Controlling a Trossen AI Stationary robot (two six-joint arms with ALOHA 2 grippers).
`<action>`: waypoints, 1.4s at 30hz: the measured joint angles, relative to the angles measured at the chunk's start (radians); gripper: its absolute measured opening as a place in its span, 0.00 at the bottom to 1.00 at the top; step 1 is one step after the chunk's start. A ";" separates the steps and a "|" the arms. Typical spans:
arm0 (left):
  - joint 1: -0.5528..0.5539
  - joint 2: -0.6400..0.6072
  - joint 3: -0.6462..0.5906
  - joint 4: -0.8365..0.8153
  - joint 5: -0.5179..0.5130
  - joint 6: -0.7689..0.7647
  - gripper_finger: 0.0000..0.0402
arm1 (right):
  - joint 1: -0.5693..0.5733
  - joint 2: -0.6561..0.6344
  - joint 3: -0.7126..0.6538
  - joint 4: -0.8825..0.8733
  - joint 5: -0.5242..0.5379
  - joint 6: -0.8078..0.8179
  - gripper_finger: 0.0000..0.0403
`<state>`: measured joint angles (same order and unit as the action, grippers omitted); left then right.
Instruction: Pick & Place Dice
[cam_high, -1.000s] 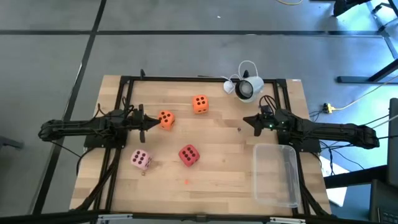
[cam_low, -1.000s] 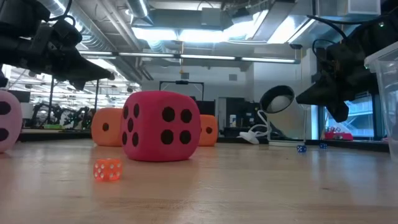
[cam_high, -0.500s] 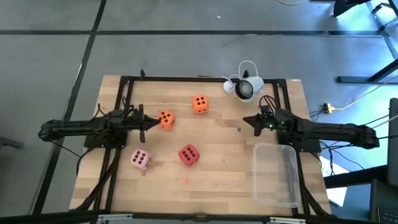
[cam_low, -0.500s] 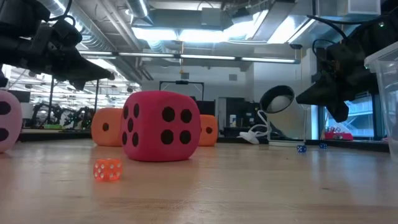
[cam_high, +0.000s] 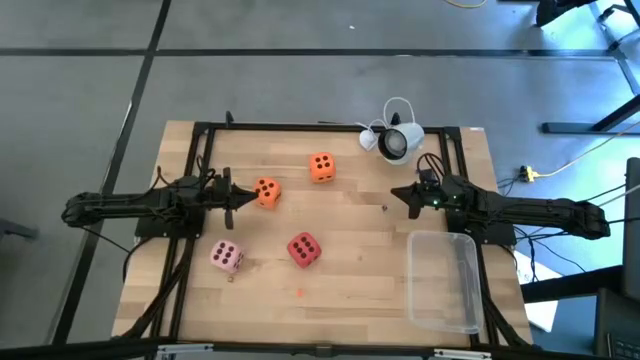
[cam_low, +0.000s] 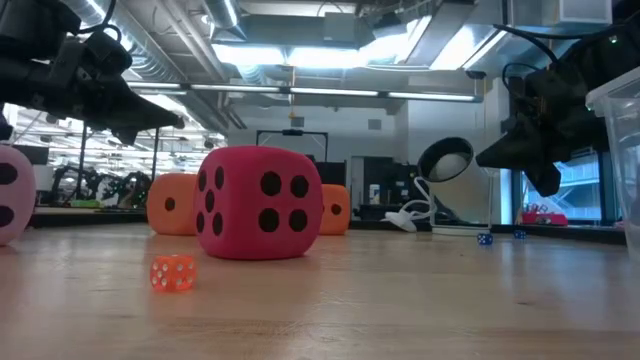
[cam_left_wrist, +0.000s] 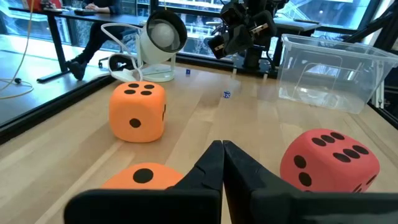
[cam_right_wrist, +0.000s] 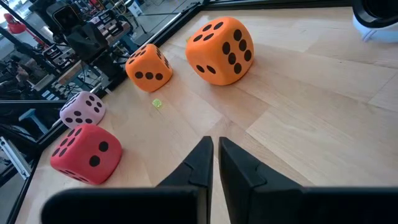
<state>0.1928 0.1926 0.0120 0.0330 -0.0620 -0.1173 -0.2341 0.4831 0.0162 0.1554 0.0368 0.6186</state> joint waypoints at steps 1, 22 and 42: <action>0.000 0.000 0.000 0.000 0.000 0.000 0.01 | 0.000 0.000 0.000 0.000 0.000 0.000 0.07; 0.000 0.000 0.000 0.017 -0.023 0.006 0.01 | 0.000 0.000 0.000 0.001 0.000 -0.028 0.07; 0.000 0.117 0.308 0.125 -0.203 -0.500 0.01 | 0.000 -0.001 0.027 0.718 -0.125 0.085 0.07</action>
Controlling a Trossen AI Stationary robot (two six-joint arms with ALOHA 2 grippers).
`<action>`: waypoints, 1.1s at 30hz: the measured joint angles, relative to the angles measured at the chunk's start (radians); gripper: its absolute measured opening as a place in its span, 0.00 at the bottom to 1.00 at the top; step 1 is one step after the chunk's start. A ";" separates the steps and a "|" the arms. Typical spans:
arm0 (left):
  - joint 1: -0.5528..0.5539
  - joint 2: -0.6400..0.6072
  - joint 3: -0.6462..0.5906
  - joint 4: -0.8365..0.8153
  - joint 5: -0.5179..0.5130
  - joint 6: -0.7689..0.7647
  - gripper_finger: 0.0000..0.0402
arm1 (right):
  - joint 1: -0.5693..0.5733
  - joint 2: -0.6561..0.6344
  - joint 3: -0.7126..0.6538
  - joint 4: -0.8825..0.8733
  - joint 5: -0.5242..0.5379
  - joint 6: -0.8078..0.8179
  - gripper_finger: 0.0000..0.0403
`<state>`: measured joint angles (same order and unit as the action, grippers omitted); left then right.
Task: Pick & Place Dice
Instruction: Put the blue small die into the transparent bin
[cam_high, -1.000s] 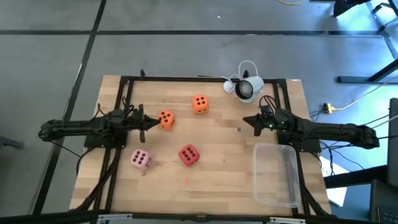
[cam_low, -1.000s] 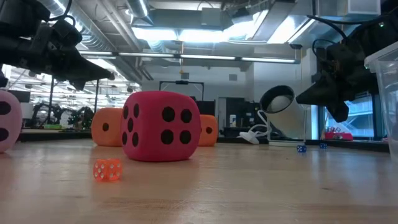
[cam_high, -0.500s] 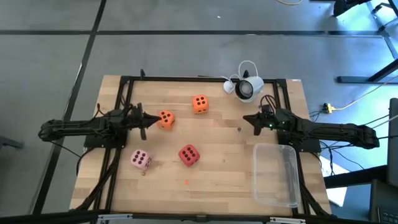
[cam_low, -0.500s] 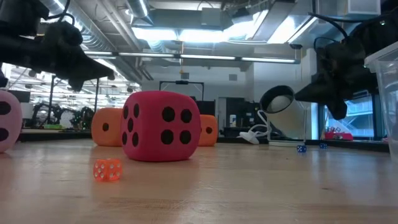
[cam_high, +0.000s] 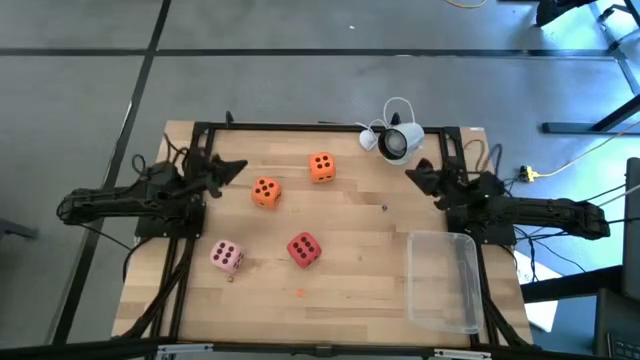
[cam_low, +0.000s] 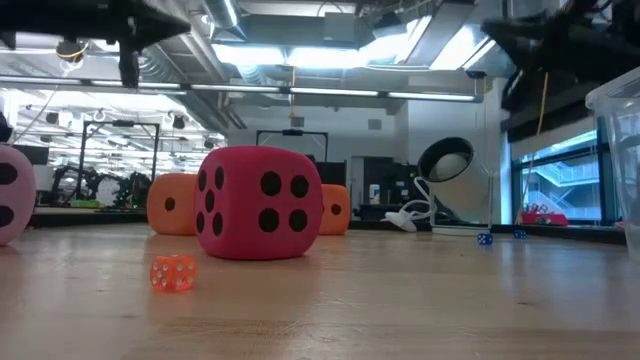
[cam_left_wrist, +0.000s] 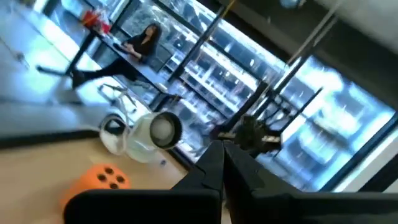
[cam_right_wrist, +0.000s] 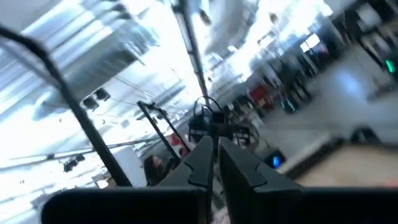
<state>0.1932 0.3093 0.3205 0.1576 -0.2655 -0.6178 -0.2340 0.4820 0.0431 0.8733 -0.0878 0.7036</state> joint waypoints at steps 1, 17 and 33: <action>0.000 0.017 0.027 -0.007 0.014 0.048 0.01 | 0.000 0.000 0.015 -0.012 -0.001 -0.028 0.07; 0.000 0.252 0.343 -0.480 0.087 0.412 0.01 | 0.000 0.016 0.544 -1.077 -0.070 -0.295 0.07; 0.000 0.243 0.355 -0.422 0.037 0.343 0.01 | 0.000 0.043 0.630 -1.103 -0.112 -0.139 0.07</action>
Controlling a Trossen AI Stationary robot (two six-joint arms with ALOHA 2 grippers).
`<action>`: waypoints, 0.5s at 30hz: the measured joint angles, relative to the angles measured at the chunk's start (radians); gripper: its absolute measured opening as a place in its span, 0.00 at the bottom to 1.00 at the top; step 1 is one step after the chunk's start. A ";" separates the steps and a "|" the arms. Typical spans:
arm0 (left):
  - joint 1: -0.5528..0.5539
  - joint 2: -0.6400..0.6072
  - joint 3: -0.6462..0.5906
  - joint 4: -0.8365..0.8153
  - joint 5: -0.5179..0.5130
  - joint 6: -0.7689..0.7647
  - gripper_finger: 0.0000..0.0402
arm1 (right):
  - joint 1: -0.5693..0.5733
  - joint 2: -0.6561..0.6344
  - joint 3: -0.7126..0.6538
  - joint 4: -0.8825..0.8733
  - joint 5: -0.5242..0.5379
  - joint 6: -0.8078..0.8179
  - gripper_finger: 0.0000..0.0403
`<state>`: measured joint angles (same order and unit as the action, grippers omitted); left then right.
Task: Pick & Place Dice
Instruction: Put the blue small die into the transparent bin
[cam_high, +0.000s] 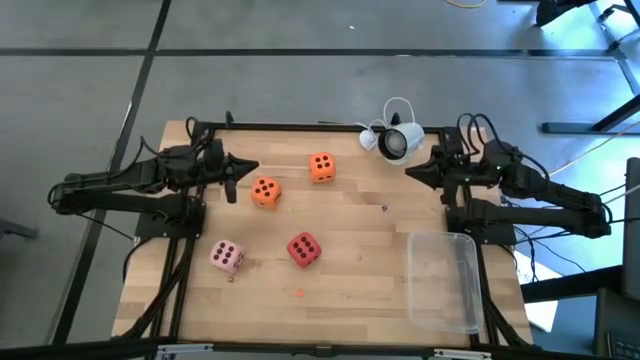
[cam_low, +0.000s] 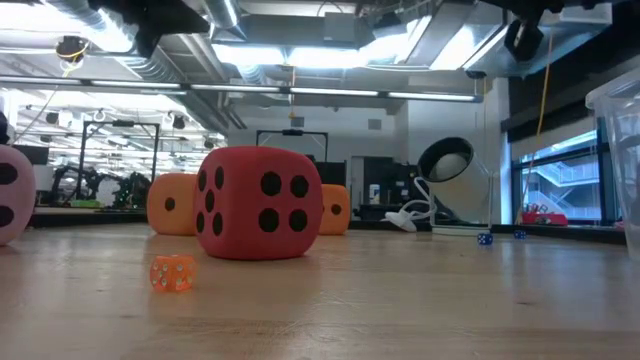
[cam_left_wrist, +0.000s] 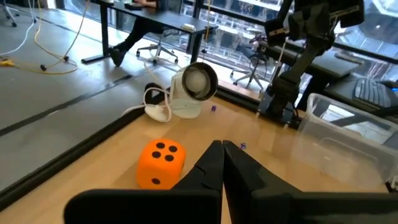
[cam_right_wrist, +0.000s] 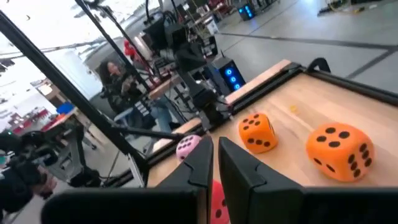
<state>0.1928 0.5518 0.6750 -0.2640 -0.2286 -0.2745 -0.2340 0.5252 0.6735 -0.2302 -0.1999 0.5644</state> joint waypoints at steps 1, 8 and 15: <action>0.000 0.000 0.000 0.005 0.012 -0.002 0.01 | 0.000 0.001 0.000 -0.003 0.002 -0.013 0.07; 0.000 0.002 0.000 0.057 0.002 0.025 0.01 | 0.000 0.011 0.000 -0.003 0.102 -0.029 0.07; 0.000 0.008 0.000 0.115 0.006 0.094 0.01 | 0.000 0.037 0.000 -0.003 0.162 -0.034 0.07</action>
<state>0.1928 0.5594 0.6750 -0.1495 -0.2228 -0.1805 -0.2340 0.5617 0.6735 -0.2333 -0.0378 0.5300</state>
